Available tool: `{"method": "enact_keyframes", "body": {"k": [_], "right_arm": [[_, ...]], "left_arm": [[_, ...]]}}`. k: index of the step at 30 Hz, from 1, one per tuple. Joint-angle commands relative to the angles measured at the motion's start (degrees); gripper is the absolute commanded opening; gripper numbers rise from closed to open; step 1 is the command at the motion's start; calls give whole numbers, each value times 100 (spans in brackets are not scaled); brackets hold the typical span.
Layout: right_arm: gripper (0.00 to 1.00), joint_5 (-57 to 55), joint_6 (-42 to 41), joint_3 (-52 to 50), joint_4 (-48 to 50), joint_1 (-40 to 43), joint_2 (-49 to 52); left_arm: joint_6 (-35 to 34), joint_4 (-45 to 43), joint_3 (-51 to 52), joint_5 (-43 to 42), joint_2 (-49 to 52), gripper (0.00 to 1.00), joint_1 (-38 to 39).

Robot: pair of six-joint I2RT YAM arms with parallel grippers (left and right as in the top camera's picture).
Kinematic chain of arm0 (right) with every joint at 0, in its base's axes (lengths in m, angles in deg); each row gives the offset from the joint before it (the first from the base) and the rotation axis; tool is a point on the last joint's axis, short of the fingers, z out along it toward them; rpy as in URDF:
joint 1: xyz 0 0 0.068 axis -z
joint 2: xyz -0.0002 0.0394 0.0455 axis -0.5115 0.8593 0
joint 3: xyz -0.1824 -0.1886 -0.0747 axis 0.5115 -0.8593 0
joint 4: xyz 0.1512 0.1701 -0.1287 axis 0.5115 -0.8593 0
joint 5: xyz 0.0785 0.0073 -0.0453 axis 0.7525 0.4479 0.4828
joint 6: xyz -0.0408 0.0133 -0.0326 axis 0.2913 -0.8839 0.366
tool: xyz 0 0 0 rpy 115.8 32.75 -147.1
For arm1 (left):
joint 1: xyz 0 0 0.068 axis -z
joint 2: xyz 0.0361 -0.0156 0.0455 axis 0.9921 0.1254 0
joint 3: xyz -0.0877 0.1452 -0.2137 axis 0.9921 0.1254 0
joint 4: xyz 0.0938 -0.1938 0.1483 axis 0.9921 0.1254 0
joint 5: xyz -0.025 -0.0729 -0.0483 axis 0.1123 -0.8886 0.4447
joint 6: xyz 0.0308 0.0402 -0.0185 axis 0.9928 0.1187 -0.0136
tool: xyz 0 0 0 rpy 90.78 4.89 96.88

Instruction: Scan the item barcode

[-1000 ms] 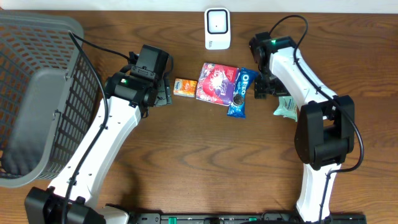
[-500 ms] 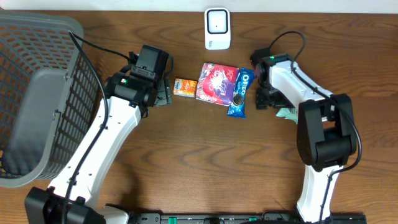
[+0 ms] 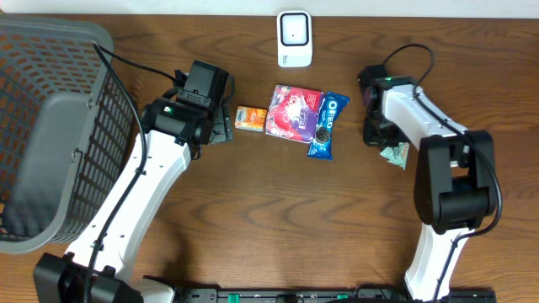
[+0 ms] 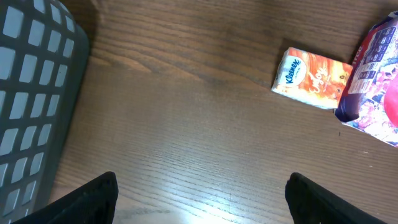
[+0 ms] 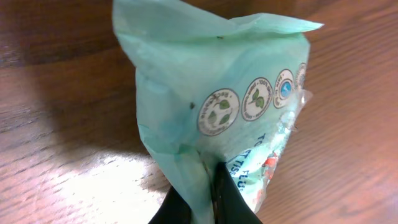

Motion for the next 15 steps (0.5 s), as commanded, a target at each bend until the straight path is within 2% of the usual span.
{"method": "enact_keyframes", "body": {"k": [1, 9, 15], "right_arm": [[1, 2955, 522, 48, 50, 267, 328], [1, 6981, 1513, 577, 98, 918, 323], [1, 7969, 1652, 348, 501, 1316, 352]], "left_arm": [[-52, 15, -42, 111, 33, 86, -7], [-52, 15, -42, 114, 33, 86, -7], [-52, 15, -42, 114, 33, 86, -7]]}}
